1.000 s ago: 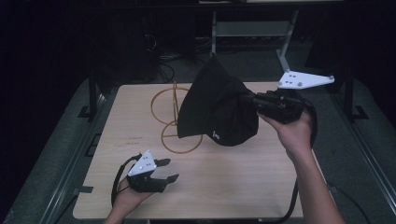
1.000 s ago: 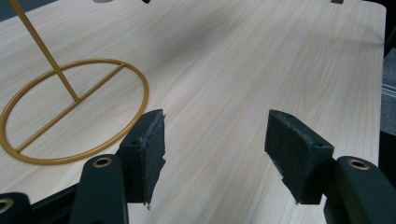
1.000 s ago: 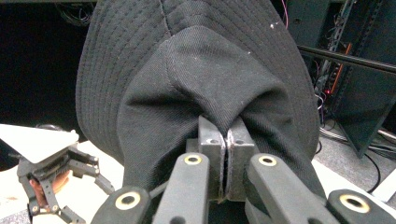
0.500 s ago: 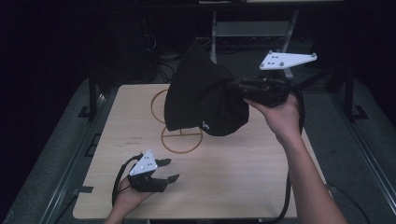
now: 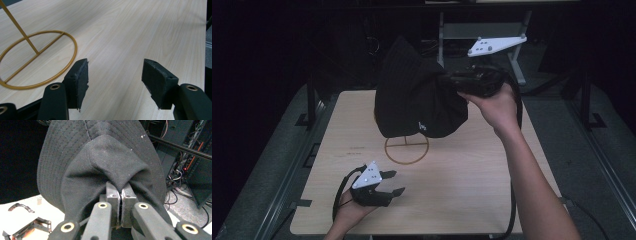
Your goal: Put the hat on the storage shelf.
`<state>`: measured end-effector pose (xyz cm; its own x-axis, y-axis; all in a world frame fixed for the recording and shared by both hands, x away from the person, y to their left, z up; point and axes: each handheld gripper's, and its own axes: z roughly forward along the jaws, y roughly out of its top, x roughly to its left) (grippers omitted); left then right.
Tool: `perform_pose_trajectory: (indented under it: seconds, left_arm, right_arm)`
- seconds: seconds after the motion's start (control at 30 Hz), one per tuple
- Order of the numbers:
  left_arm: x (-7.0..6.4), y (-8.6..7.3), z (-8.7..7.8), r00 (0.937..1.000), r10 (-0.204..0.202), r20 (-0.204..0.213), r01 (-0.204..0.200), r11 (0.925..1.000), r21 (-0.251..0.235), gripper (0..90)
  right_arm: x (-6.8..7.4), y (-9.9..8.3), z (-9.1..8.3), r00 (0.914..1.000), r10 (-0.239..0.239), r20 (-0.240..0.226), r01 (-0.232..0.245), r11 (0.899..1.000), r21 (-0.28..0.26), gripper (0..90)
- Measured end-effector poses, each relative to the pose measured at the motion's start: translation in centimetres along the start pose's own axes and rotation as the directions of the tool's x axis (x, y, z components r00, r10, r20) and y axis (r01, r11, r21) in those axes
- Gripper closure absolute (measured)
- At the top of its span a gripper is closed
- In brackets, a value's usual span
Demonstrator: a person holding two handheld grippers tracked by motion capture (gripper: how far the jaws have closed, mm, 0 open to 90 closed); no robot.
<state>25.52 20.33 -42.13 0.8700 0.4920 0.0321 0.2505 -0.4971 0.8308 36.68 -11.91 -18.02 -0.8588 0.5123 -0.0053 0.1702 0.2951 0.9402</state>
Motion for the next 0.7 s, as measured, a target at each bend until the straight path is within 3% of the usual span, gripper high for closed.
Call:
perform_pose_trajectory:
  seconds: [0.53,0.7]
  left_arm:
    - [0.3,-0.4,0.3,1.0,-0.001,0.008,0.001,1.0,0.006,38.3]
    - [0.7,-0.6,0.3,0.9998,-0.021,0.006,0.021,0.9998,0.003,38.4]
  right_arm:
    - [-0.6,1.6,2.6,0.9999,0.002,-0.014,-0.002,1.0,0.02,87.3]
    - [-0.6,2.2,3.5,0.9998,-0.001,-0.02,0.001,1.0,0.021,87.2]
